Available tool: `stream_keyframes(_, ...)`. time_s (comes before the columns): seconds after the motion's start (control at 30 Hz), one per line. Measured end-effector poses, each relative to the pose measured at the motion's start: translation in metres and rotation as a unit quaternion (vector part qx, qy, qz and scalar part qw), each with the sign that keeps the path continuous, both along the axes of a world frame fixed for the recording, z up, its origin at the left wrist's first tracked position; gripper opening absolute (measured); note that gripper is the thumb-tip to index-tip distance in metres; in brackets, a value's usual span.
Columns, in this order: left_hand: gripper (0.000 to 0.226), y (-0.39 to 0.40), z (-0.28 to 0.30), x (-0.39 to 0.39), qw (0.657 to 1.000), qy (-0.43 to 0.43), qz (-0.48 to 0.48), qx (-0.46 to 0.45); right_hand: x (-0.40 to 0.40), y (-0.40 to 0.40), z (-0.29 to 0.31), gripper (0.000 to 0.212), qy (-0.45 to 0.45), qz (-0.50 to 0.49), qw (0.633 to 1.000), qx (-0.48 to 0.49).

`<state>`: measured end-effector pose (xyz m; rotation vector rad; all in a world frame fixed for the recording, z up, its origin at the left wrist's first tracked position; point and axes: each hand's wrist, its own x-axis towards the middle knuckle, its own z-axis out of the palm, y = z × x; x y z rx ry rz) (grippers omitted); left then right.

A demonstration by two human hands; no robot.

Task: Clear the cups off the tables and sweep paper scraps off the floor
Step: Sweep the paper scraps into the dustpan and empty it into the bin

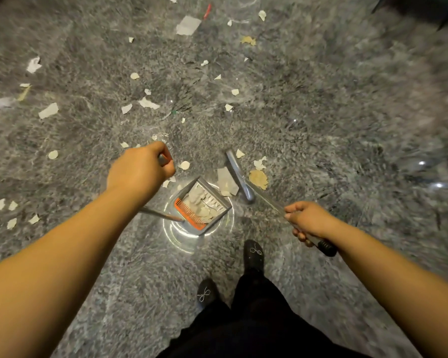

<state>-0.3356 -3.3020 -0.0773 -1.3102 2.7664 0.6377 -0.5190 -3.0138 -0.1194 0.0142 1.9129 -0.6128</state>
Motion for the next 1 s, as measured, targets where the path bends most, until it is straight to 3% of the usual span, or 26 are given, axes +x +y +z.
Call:
stream_keyframes(0.2,0.009,-0.004,-0.001,-0.054,0.999,-0.022,-0.03,0.001,-0.057,0.009,0.003,0.012,0.013,-0.009,1.0,0.013)
stream_keyframes(0.43,0.008,-0.009,0.0,-0.086,0.999,-0.039,-0.03,-0.005,-0.134,0.007,-0.023,0.031,0.049,0.021,0.998,0.037)
stream_keyframes(0.6,0.011,-0.007,-0.001,-0.095,0.998,-0.054,-0.027,-0.018,-0.176,-0.007,-0.046,0.028,0.052,0.043,0.996,0.062)
stream_keyframes(0.83,0.011,-0.011,0.002,-0.099,0.998,-0.058,-0.013,-0.018,-0.182,-0.035,-0.06,0.006,0.045,0.175,0.979,0.093)
stream_keyframes(1.0,0.009,-0.005,0.001,-0.101,0.998,-0.06,-0.013,-0.028,-0.159,-0.043,-0.057,0.01,0.02,0.278,0.956,0.094)
